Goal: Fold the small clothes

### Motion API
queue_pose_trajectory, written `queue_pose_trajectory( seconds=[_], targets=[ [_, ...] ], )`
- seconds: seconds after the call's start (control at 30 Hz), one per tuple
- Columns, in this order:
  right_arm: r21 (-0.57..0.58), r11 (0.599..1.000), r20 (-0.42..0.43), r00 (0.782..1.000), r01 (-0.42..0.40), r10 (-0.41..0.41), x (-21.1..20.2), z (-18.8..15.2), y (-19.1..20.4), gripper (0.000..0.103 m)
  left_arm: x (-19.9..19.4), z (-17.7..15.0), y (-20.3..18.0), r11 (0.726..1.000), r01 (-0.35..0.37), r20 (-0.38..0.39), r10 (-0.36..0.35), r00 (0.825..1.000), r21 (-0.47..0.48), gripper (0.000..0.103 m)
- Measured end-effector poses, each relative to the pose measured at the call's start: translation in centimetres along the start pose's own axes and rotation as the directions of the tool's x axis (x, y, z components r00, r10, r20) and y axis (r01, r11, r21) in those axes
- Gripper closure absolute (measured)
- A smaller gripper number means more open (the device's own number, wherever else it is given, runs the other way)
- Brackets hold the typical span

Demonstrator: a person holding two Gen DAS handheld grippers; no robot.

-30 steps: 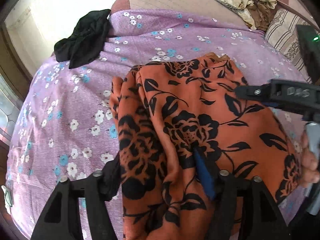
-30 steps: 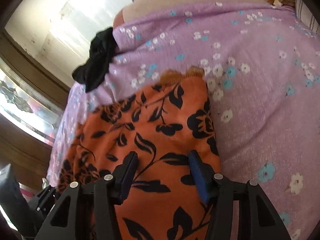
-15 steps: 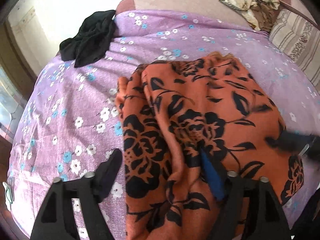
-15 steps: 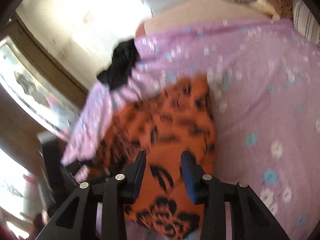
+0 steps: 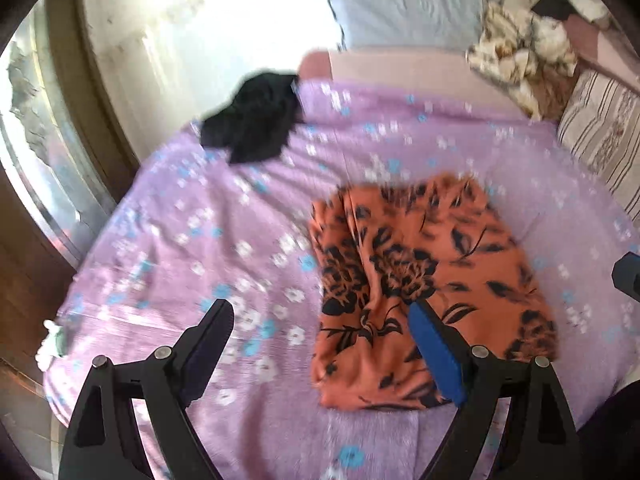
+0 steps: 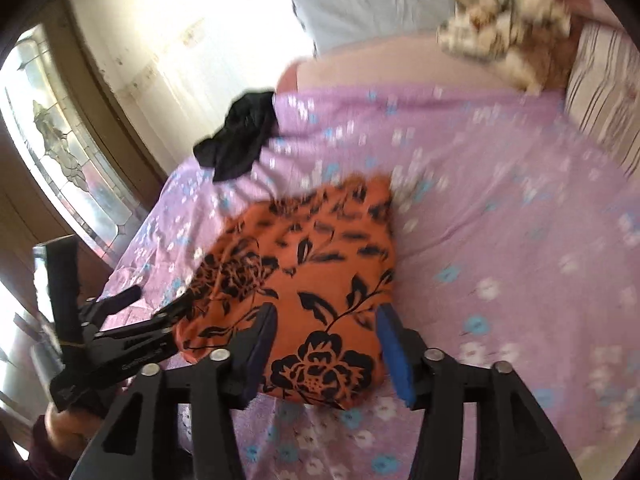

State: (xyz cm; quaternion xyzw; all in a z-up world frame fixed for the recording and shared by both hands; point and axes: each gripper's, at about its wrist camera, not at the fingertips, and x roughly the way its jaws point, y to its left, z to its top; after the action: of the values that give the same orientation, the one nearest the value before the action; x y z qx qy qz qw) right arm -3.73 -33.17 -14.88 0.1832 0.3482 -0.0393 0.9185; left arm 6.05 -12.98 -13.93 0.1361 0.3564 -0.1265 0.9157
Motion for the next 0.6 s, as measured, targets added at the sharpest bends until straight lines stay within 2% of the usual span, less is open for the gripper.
queue_pose_trajectory(
  seconds=[0.13,0.2,0.33,0.5,0.6],
  targets=[
    [-0.073,0.997,0.114,0.993,0.039,-0.031,-5.2,1.0,2.3,0.036,-5.5,1.3,1.0,0.999,-0.039,0.090,0.041,0.995,-0.018,0.013],
    [-0.092,0.995,0.146,0.989,0.047,-0.033,-6.9,1.3,3.4,0.036,-8.3,1.9,1.3,0.998,-0.060,0.133,0.062,0.989,-0.018,0.008],
    [-0.137,0.989,0.208,0.978,0.052,-0.022,-10.7,1.4,5.7,0.036,-13.7,2.3,2.2,0.995,-0.090,0.230,0.098,0.968,-0.046,0.003],
    [-0.157,0.987,0.266,0.964,0.038,0.005,-14.5,1.4,7.2,0.035,-18.0,2.9,3.0,0.991,-0.106,0.278,0.125,0.952,-0.083,0.003],
    [-0.160,0.987,0.308,0.951,0.022,0.029,-16.8,1.3,7.8,0.035,-20.8,2.8,3.2,0.986,-0.130,0.327,0.157,0.932,-0.103,0.003]
  ],
)
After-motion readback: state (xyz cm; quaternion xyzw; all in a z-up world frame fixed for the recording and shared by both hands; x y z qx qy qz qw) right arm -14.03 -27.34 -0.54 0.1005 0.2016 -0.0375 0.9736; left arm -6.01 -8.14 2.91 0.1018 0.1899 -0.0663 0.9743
